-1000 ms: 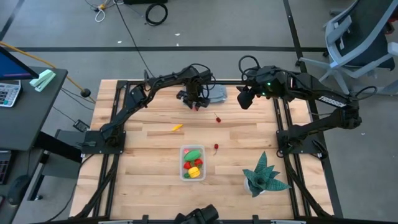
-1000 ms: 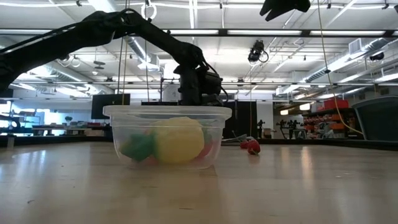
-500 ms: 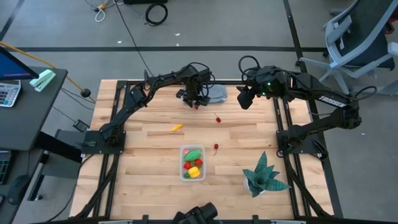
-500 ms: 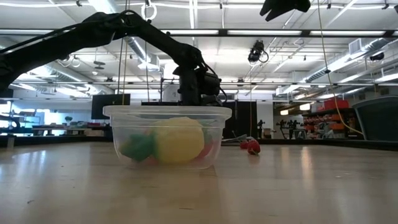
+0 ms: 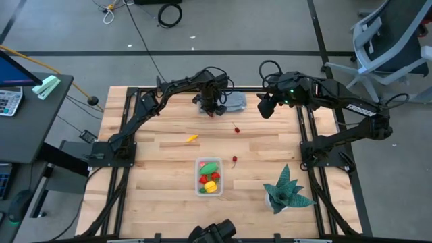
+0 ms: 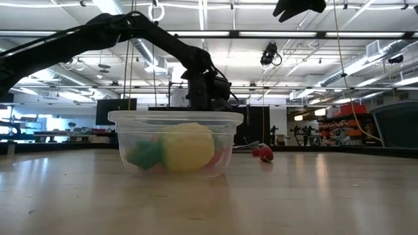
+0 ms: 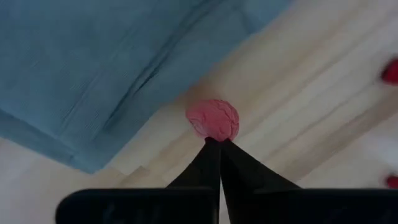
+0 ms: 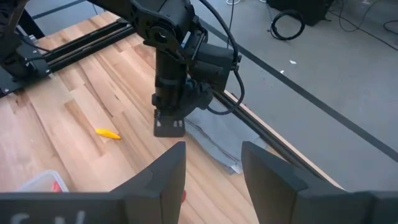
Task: Pick and placing Produce into tupperware
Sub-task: Put the peach into the transparent bin
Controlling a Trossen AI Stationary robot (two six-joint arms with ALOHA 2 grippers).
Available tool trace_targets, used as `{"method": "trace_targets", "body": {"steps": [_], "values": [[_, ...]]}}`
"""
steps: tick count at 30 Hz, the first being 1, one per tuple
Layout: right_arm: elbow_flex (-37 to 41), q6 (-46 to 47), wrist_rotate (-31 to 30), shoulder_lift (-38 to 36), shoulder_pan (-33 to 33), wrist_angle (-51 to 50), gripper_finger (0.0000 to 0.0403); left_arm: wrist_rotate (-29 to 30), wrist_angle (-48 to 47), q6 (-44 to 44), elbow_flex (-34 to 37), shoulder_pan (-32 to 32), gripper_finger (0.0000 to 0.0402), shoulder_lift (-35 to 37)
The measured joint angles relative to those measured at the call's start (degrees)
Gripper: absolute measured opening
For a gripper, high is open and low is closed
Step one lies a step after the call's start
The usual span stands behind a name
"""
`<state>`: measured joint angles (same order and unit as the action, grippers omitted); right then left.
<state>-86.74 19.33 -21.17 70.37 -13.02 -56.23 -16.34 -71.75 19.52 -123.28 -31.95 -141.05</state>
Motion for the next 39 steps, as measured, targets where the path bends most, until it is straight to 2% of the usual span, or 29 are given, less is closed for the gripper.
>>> {"method": "trace_targets", "body": {"steps": [8,16,21,32,39], "values": [[0.0,-0.02,0.0,-0.02,0.0,-0.02,0.0164,-0.14,-5.72,-8.44,-0.14,2.03,0.0005,0.0],[0.0,-0.02,0.0,-0.02,0.0,-0.09,0.0164,-0.98,-18.31,-16.71,-6.22,7.53,0.0003,0.12],[0.0,-0.02,-0.02,-0.02,0.0,-0.28,0.0164,-1.46,-17.97,-15.8,-9.27,13.75,0.0003,1.82],[0.0,-0.02,0.0,-0.02,0.02,-1.64,0.0164,-1.55,-18.25,-10.28,-9.19,27.01,0.0003,5.09],[0.0,-1.3,-0.02,-0.02,0.02,-1.65,0.0164,-1.62,-18.31,-7.92,-4.12,31.69,0.0003,5.03]]}}
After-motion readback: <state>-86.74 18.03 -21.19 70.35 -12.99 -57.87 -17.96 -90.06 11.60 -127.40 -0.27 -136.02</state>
